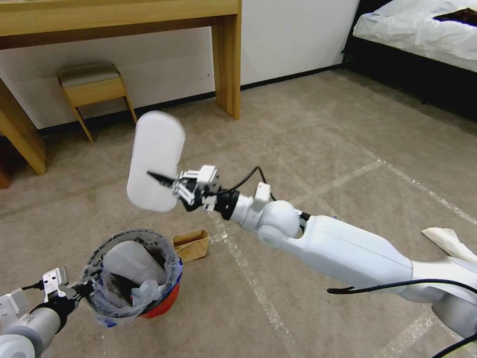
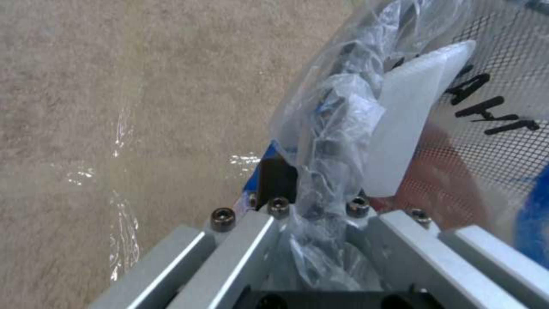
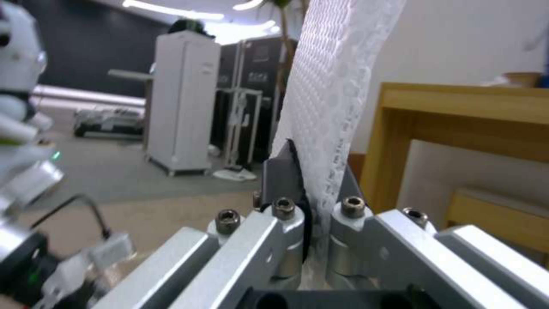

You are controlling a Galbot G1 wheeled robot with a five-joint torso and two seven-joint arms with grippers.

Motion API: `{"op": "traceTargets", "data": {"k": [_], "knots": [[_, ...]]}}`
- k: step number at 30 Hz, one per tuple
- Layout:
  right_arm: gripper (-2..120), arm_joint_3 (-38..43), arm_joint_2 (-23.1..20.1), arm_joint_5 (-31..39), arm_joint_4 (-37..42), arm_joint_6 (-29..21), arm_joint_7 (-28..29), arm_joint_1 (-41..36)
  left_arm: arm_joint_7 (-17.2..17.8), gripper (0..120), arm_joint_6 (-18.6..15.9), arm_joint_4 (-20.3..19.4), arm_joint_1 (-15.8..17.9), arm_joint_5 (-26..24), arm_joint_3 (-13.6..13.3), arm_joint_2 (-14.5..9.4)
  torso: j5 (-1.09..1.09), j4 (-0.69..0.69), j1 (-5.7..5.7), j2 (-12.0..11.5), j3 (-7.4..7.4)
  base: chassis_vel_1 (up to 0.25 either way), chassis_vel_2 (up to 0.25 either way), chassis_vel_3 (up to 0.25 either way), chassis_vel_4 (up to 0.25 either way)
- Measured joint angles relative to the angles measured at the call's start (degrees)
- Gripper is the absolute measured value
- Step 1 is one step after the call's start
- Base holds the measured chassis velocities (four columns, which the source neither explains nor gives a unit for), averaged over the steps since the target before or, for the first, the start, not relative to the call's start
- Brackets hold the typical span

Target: Pick up the trash bin and place the garbage on the floor into it.

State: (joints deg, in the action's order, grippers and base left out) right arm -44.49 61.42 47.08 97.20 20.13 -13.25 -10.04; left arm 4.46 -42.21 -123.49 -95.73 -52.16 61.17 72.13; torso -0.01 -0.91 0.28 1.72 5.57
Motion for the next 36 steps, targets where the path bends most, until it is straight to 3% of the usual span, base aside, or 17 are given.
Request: {"op": "traceTargets", "data": {"k": [14,36], "knots": [[0,-7.5,2.2,-4.2,-4.8,0.9,-0.9,0.3,0.1,1,0.0,-0.4,-0.1,-0.8,0.1,-1.3,0.00,0.00,0.00,0.0,0.00,0.000,0.000,0.000,0.000],[0,-13.5,7.4,-7.1,-9.0,0.9,-0.2,-1.3,0.1,1,0.1,-0.7,0.5,-0.7,-0.1,-0.3,0.00,0.00,0.00,0.0,0.00,0.000,0.000,0.000,0.000]]}}
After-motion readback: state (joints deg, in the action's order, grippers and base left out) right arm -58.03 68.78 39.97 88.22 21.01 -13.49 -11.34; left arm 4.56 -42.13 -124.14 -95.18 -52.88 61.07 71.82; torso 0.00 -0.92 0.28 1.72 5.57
